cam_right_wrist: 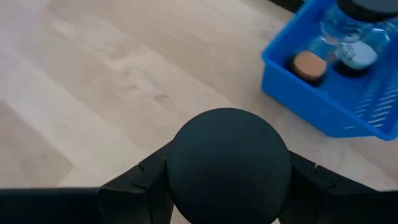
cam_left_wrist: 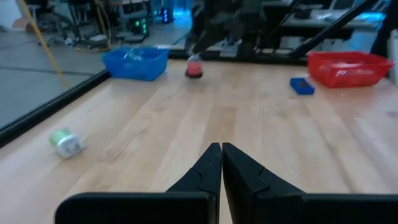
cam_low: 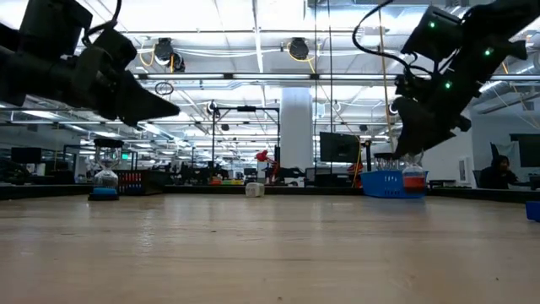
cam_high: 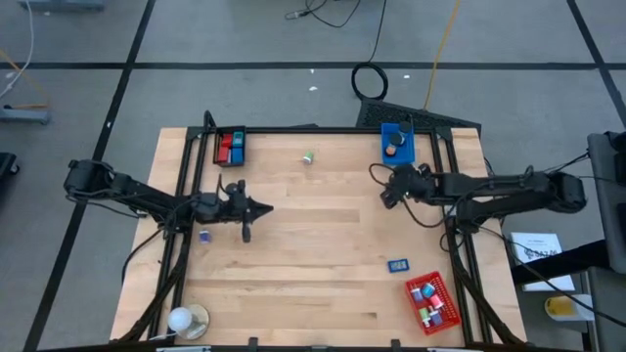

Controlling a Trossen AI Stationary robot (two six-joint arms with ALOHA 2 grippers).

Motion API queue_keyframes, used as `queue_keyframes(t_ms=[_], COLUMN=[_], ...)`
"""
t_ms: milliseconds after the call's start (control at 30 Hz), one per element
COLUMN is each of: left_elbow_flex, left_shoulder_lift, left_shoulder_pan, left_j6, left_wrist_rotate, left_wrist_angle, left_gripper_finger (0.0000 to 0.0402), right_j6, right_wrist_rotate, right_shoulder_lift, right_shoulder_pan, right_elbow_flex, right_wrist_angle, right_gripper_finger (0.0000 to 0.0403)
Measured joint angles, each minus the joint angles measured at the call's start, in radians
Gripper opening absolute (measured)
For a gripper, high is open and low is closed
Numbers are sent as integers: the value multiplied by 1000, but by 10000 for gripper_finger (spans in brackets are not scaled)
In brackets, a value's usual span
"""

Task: Pick & Place Office items
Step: Put the red sand timer into the blue basket

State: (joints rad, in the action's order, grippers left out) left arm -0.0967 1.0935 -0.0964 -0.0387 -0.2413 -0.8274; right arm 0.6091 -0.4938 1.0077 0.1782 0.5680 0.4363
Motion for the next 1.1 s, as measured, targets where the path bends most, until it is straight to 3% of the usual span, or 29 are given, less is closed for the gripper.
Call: queue_keyframes(t_ms=[200,367,667,867,1100], left_elbow_flex=[-9,-12,-12,-12,-12], left_shoulder_lift=[0,0,0,0,0], left_shoulder_pan=[-3,-3,-4,-4,-4], left_j6=[-67,-15,-15,-11,-11], left_wrist_rotate=[39,39,39,39,32], left_wrist_angle=[-12,-11,-4,11,4], left_gripper_finger=[21,21,21,21,21], right_j6=[-27,-30,-57,-95,-83], right_wrist_rotate=[6,57,80,80,137], right_shoulder_lift=[-34,-32,-64,-110,-7], right_shoulder_pan=[72,117,156,199,259], right_elbow_flex=[-59,-70,-39,133,351], right_wrist_angle=[-67,-61,-20,182,539], right_gripper_finger=[198,204,265,312,302])
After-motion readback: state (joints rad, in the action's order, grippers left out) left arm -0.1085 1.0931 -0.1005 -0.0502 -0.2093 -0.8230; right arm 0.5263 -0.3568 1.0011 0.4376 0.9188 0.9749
